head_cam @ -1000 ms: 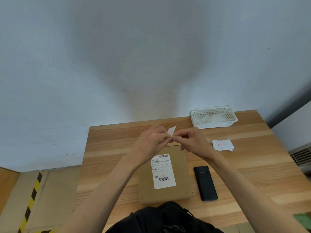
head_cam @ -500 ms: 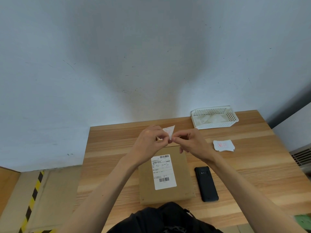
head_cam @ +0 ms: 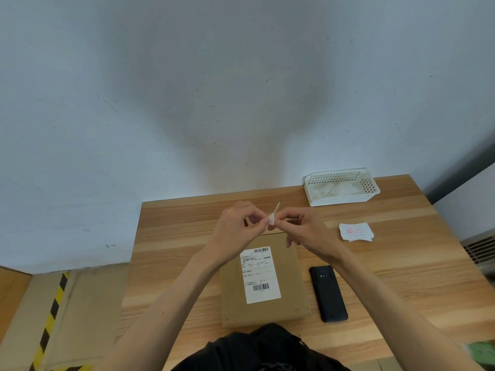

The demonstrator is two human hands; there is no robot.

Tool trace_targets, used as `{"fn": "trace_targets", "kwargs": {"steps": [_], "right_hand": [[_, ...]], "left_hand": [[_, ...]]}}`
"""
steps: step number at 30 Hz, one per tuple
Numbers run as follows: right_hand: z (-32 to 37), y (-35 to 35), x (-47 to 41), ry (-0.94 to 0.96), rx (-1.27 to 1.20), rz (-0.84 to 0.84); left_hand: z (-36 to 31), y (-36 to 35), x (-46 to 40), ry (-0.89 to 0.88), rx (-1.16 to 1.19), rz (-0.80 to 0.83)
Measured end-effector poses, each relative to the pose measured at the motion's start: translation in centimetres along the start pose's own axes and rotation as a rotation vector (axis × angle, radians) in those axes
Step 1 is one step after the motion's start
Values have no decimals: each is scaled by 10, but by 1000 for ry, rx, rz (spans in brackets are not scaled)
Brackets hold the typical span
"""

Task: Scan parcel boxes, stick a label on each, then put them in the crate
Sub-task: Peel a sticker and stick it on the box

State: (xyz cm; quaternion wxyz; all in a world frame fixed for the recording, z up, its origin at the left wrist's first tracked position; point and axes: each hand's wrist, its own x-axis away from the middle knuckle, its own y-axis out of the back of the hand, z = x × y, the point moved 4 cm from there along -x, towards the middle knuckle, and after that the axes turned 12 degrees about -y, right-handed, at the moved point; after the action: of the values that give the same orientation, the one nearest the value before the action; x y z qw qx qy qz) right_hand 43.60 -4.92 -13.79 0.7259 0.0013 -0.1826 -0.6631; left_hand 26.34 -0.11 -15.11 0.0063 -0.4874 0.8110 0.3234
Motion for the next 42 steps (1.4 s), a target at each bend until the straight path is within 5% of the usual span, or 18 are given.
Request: {"fn": "trace_targets", "kwargs": {"steps": [19, 25, 42], "right_hand": [[-34, 15, -5, -142, -73, -148], [-55, 58, -3, -210, -112, -254], [-137, 210, -22, -355, -170, -331]], "left_hand": [[11, -12, 2, 172, -2, -71], [19, -8, 0, 353, 84, -167], [2, -76, -45, 521, -52, -359]]}}
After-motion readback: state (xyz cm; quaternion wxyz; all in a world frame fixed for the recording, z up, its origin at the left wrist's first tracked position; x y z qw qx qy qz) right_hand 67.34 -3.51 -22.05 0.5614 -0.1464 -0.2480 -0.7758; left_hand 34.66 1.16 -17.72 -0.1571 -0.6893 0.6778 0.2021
